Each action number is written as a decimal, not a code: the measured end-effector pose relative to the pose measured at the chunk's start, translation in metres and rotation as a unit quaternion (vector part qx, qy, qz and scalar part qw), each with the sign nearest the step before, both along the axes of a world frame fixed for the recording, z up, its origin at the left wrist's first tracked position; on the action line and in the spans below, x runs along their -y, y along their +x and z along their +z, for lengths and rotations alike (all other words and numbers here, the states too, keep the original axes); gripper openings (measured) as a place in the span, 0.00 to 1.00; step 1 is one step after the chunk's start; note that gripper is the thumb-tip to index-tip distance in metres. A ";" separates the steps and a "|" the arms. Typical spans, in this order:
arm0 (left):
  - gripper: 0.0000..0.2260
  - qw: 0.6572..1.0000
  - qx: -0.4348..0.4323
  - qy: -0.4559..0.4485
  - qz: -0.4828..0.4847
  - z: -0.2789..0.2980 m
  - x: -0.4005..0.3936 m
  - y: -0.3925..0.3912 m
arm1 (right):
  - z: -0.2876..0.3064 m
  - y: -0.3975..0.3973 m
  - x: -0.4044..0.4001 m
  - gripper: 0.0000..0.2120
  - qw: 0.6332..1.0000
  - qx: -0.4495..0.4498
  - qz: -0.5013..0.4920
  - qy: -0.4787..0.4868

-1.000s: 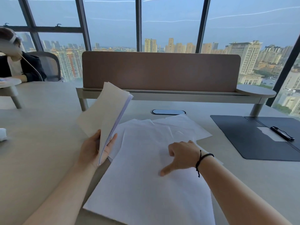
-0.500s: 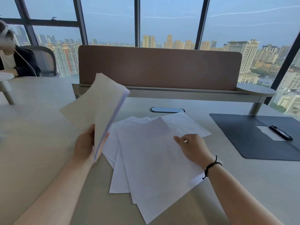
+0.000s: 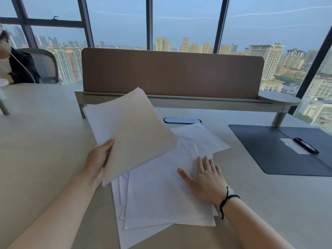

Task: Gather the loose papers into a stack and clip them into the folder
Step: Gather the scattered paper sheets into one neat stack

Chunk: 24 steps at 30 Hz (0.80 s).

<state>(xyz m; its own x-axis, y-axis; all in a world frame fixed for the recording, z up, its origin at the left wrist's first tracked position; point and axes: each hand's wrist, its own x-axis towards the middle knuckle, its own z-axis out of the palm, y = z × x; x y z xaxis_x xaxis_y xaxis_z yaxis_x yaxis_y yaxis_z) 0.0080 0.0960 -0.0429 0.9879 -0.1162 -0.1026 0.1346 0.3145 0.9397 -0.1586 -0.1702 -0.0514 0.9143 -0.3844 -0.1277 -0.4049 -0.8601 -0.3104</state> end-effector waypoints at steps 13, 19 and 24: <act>0.11 0.970 0.021 -0.225 -0.087 -0.008 -0.023 -0.002 | 0.008 0.037 0.085 0.35 0.997 0.064 -0.029 -0.032; 0.15 0.944 -0.010 -0.282 -0.173 -0.022 -0.010 0.000 | 0.004 0.036 0.078 0.49 0.985 0.041 -0.090 -0.141; 0.52 0.958 -0.060 -0.263 -0.095 -0.019 -0.011 0.001 | 0.029 -0.008 0.033 0.35 0.964 0.066 -0.086 -0.244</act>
<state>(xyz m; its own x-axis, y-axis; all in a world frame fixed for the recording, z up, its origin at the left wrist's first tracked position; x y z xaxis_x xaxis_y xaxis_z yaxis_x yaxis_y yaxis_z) 0.0091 0.1065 -0.0619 0.9288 -0.3592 -0.0915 0.3328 0.6996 0.6322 -0.1666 -0.2033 -0.0223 0.8278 -0.5159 0.2204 -0.5387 -0.8407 0.0556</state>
